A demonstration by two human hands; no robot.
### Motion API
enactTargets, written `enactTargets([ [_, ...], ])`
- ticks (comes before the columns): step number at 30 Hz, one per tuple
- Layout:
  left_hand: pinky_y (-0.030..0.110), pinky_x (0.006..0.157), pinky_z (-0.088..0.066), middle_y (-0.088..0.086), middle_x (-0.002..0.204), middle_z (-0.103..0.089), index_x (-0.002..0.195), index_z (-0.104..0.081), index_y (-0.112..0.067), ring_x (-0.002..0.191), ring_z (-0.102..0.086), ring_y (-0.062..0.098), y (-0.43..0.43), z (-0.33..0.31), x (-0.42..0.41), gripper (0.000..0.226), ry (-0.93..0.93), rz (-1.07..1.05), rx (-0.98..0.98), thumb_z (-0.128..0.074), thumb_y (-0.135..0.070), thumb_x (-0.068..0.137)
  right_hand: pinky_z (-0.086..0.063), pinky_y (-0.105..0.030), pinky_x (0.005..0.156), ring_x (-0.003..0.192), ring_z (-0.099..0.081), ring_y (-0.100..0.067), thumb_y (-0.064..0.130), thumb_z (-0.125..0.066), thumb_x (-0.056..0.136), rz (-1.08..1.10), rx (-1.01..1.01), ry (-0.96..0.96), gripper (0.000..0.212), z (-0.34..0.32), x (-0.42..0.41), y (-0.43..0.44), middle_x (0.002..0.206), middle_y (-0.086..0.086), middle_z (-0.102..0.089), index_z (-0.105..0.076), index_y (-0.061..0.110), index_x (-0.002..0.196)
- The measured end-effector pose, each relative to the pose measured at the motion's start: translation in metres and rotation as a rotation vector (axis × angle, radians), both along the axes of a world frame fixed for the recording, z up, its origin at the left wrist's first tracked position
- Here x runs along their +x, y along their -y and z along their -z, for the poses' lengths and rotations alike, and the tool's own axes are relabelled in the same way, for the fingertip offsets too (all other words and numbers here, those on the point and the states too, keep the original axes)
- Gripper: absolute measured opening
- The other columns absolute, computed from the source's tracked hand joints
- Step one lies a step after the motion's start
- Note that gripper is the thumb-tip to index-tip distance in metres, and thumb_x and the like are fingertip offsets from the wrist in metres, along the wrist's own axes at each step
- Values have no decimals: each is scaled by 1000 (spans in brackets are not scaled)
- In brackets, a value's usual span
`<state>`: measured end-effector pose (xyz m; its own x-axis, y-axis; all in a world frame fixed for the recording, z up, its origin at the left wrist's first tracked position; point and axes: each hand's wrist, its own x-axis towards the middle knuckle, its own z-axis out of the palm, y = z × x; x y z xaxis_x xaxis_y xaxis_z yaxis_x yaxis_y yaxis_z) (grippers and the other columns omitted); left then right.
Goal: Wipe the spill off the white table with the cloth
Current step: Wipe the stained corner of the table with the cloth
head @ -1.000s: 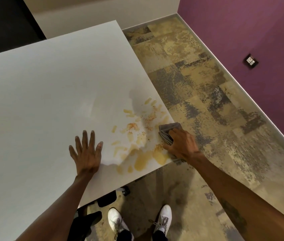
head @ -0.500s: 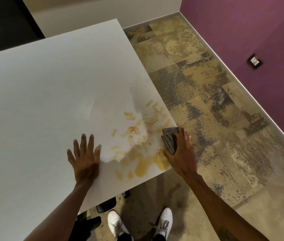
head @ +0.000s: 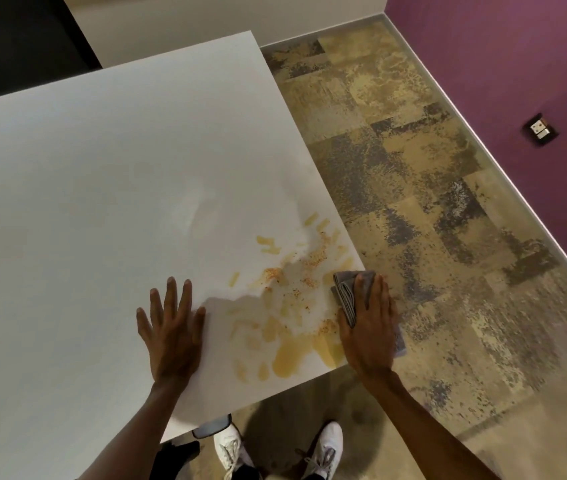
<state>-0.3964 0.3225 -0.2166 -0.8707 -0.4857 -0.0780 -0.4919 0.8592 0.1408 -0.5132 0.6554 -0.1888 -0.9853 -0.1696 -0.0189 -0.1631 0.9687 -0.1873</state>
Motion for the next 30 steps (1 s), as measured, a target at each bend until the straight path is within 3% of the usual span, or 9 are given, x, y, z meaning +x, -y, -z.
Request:
enactTargets([
  [6,57,125,-10,-2,172,-14,162,-24,-31,160,-8,30,-1,-1,-1,62,-30,-16,36,-19,-55,105,-25,-51,119,149,-25,-36,45,-34,95,-94,-56,18,72,-2,-53,28,161,-20,-26,-20,10,156],
  [12,60,124,-14,1,171,-17,161,-28,-26,159,-13,34,-4,-9,-5,63,10,-27,17,-27,-52,103,-27,-49,120,147,-31,-32,40,-49,92,-82,-276,-11,73,-1,-99,64,159,-17,-33,-29,4,153],
  [18,59,125,-14,2,171,-20,161,-28,-27,159,-13,33,-4,-13,-6,66,23,-30,35,-17,-58,104,-29,-50,120,146,-33,-33,30,-62,83,-109,-417,54,83,-7,-150,104,159,-17,-32,-27,3,154],
  [25,60,125,-12,1,171,-17,161,-27,-28,160,-10,31,-2,-13,-6,66,4,-24,66,-17,-60,104,-32,-47,118,147,-33,-27,40,-59,75,-215,-404,174,88,-12,-179,109,160,-12,-33,-32,8,153],
  [30,59,125,-11,1,171,-19,161,-26,-29,159,-11,32,-3,-15,-5,66,-17,-27,66,-18,-60,103,-39,-44,113,139,-45,-29,30,-72,76,-337,-435,205,83,-17,-182,99,156,-10,-41,-40,9,149],
])
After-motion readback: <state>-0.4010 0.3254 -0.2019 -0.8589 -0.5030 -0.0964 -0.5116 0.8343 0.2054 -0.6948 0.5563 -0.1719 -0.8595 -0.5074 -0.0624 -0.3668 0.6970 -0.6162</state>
